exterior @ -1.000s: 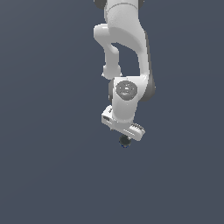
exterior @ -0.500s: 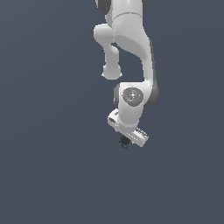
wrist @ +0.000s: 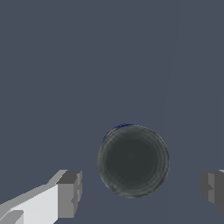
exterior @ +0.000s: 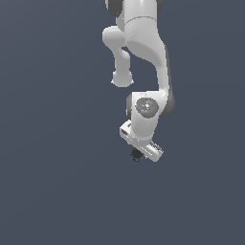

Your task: Pick up the object and move it to a goal position.

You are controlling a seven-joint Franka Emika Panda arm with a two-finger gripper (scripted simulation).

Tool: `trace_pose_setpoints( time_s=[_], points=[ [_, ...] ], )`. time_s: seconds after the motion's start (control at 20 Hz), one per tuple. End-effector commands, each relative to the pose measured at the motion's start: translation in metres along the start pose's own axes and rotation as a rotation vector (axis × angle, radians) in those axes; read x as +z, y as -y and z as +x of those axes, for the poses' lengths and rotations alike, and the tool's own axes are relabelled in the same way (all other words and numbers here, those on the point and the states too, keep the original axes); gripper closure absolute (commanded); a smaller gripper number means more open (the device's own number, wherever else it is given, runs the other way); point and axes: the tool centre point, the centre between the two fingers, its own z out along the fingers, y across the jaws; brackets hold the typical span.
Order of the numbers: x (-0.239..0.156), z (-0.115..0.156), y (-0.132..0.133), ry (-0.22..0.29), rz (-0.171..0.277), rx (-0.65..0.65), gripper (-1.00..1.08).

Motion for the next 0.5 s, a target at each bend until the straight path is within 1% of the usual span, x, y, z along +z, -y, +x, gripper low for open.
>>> trace_pose_setpoints(
  time_s=[0.0,0.45],
  points=[
    [0.003,0.0,0.0,0.0,0.0,0.0,-0.92],
    [0.042,-0.001,-0.001,0.0,0.0,0.004,-0.92]
  ],
)
